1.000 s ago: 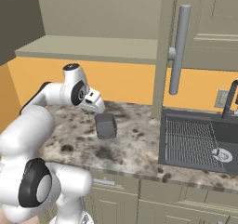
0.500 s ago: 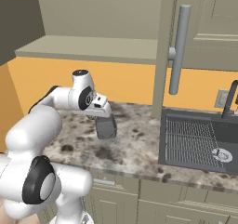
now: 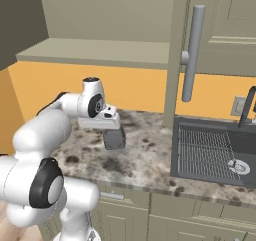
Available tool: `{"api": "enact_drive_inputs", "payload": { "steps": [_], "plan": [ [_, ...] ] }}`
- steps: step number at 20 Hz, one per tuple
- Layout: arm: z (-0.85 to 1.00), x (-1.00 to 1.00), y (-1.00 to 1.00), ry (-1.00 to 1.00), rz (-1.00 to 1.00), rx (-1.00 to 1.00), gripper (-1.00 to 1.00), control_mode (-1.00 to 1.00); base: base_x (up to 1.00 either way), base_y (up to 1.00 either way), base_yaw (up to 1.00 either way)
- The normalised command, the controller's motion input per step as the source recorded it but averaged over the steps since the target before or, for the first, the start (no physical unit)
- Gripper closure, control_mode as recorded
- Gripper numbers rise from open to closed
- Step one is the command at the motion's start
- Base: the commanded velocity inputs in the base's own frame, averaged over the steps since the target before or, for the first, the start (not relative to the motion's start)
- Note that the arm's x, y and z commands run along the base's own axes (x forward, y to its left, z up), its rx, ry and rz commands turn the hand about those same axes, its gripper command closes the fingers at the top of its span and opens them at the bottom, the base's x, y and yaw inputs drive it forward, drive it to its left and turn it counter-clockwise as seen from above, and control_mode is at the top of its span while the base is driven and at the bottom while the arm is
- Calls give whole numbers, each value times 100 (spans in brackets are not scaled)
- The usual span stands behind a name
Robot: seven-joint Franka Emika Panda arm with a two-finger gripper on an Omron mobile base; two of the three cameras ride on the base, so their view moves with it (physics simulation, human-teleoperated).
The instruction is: Retrieve the tupperware from the cabinet, then place the raw meat into the tupperware to avoid contamination.
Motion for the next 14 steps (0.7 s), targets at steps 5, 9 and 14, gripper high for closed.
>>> {"api": "enact_drive_inputs", "payload": {
  "steps": [5, 9, 14],
  "plan": [
    [-5, 0, -16, 14, 0, 0, 100, -100, 0, 0, 0],
    [-8, 0, -10, 16, 0, -2, 100, -100, 0, 0, 0],
    [-5, 4, -3, 13, 0, -2, 100, -100, 0, 0, 0]
  ]
}}
